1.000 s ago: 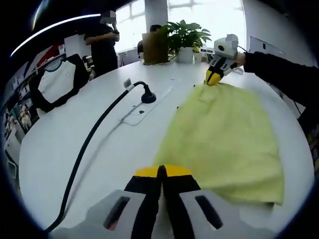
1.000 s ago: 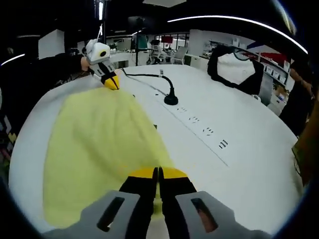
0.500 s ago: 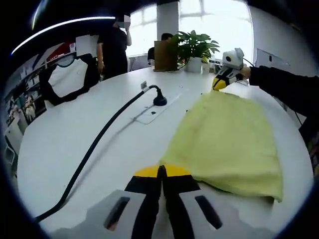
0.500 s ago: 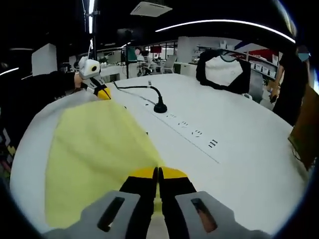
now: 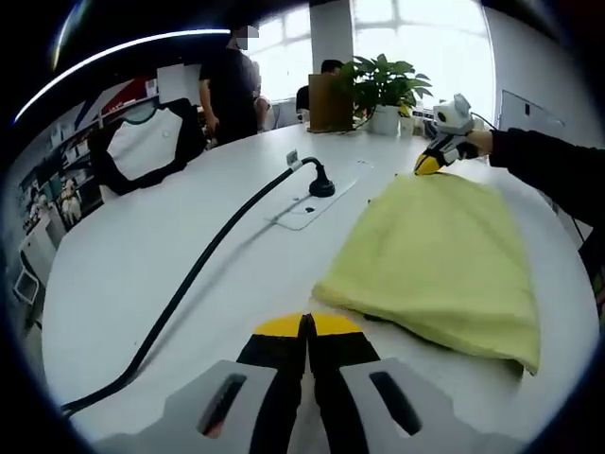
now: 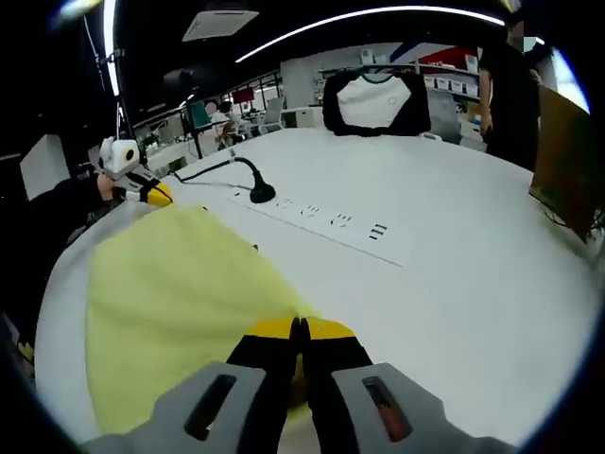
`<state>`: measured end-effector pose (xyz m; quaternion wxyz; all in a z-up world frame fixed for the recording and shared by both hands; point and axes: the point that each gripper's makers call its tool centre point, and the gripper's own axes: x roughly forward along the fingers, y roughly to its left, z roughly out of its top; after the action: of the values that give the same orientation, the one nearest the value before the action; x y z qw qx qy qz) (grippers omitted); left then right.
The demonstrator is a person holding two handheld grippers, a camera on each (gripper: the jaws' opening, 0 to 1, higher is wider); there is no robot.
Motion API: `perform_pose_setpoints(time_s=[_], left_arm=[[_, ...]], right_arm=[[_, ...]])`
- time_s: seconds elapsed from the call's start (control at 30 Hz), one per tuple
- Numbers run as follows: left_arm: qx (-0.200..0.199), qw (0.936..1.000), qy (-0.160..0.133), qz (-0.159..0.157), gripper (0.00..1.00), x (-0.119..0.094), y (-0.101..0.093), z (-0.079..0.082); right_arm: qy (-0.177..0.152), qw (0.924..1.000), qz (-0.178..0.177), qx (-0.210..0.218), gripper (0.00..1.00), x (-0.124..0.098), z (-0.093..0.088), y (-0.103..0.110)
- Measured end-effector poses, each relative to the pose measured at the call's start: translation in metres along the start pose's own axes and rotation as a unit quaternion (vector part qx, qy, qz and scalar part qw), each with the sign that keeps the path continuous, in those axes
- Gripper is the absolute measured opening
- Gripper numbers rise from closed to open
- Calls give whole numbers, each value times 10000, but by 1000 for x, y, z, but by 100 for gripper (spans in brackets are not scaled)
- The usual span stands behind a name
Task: Fold the garment on the visible template until the final outline fits inside the template.
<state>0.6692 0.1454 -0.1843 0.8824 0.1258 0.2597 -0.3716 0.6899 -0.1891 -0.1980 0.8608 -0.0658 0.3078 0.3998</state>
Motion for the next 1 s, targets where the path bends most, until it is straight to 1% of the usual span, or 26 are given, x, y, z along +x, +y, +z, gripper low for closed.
perform_pose_setpoints(time_s=[0.07,0.23,0.3,0.4,0.47,0.5,0.6,0.67,0.73,0.8,0.93,0.97,1.0], left_arm=[[-40,9999,-122,-42,0,-1,-3,4],[-54,9999,-162,-2,0,1,-2,7],[-102,9997,-210,-32,0,2,-4,8],[-186,9996,-204,-63,0,3,-7,8],[-514,9977,-320,-313,1,1,-18,12],[-563,9972,-328,-378,1,0,-22,12],[-410,9982,-264,-344,1,-4,-28,9],[-495,9975,-128,-480,1,-8,-35,1],[-501,9971,-37,-572,3,-13,-41,-5],[-538,9958,37,-735,5,-19,-50,-11],[-712,9938,-12,-858,8,-30,-60,-13],[-815,9923,-51,-936,10,-32,-63,-12],[-1053,9886,-142,-1067,13,-35,-69,-9]], right_arm=[[-28,10000,-7,27,0,1,1,-1],[-33,10000,-52,75,0,7,3,-4],[-64,9999,-62,140,0,7,2,-3],[-88,9997,-68,196,0,8,2,-3],[-88,9997,-74,207,0,8,2,-3],[-88,9997,-74,210,0,8,2,-3],[-94,9997,-73,230,0,10,2,-3],[-94,9997,-79,234,0,10,2,-2],[-83,9997,-83,233,0,9,1,-1],[-63,9997,-91,206,0,9,1,-1],[-40,9998,-95,169,0,9,0,1],[-32,9998,-105,164,0,9,0,1],[-25,9998,-113,168,0,9,1,0]])
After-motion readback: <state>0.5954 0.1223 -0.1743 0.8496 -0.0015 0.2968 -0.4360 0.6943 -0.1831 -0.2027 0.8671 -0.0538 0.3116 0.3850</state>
